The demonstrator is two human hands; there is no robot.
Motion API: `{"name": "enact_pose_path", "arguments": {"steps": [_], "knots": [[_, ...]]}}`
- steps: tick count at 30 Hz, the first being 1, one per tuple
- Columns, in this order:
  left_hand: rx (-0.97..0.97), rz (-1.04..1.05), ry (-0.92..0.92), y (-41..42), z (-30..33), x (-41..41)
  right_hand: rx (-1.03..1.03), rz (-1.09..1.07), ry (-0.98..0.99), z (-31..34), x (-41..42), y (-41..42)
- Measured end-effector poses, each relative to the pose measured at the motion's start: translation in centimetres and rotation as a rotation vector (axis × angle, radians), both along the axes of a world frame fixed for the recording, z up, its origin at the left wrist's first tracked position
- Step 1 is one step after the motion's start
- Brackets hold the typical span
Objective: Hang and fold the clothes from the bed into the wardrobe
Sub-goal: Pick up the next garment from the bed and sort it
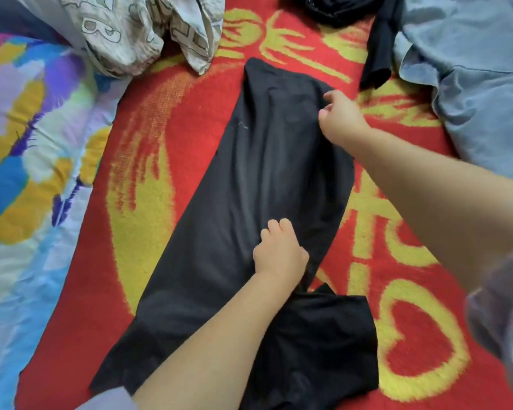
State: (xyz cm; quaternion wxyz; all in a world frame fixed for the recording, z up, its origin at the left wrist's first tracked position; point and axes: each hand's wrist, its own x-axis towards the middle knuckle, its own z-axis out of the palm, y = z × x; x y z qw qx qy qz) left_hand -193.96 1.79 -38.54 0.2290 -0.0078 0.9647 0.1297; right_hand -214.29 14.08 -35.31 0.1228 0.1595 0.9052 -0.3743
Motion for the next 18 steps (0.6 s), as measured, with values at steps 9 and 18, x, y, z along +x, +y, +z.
{"name": "enact_pose_path", "arguments": {"steps": [9, 18], "knots": [[0.528, 0.305, 0.100, -3.4, -0.3, 2.1, -0.138, -0.330, -0.065, -2.9, -7.7, -0.2], [0.786, 0.248, 0.103, -2.3, 1.5, 4.0, 0.207, -0.128, 0.186, 3.6, -7.2, 3.6]]}}
